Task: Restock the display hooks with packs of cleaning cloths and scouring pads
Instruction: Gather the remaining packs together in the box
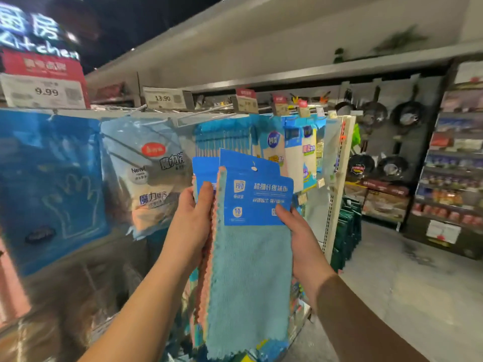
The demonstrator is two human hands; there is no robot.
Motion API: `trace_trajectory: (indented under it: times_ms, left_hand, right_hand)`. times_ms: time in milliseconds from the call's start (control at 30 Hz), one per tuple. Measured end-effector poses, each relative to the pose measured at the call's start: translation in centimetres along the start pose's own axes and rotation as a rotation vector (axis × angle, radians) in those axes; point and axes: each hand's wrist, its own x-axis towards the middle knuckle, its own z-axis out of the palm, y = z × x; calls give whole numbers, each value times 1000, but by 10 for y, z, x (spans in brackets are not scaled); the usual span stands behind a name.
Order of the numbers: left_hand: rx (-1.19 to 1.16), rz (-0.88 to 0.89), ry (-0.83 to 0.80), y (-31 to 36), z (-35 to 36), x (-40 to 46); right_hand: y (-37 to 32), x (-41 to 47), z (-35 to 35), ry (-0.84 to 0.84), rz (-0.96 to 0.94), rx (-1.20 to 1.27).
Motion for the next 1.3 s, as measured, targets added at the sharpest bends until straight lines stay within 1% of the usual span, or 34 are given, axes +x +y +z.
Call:
trace_trajectory:
  times_ms: [100, 267, 433, 533, 667, 833, 1000, 1100, 1300]
  left_hand:
    - [-53, 10, 30, -9, 12, 37]
    - [9, 122, 258, -29, 23, 80]
    - [244, 147, 493, -23, 17, 93]
    - [307, 175, 542, -25, 18, 97]
    - [214, 235, 556, -26, 30, 93]
    - [281, 266, 552, -28, 34, 88]
    - [241, 270, 481, -29, 46, 92]
    - [255, 279, 478, -29, 51, 98]
    - [205, 307, 435, -31, 60, 109]
  right_hand:
    - [0, 41, -10, -34, -27, 2]
    - [-8, 109, -36, -150, -106, -51]
    - [-33, 189, -68, -242, -120, -129]
    - [-40, 235, -77, -274, -134, -166]
    - [-37, 277, -74, -313, -121, -180]
    - [-35, 309, -60, -366, -87, -209]
    - [-38, 322, -41, -407, -85, -195]
    - [-41, 323, -32, -422, -64, -179]
    - [-45, 327, -26, -427, -25, -169]
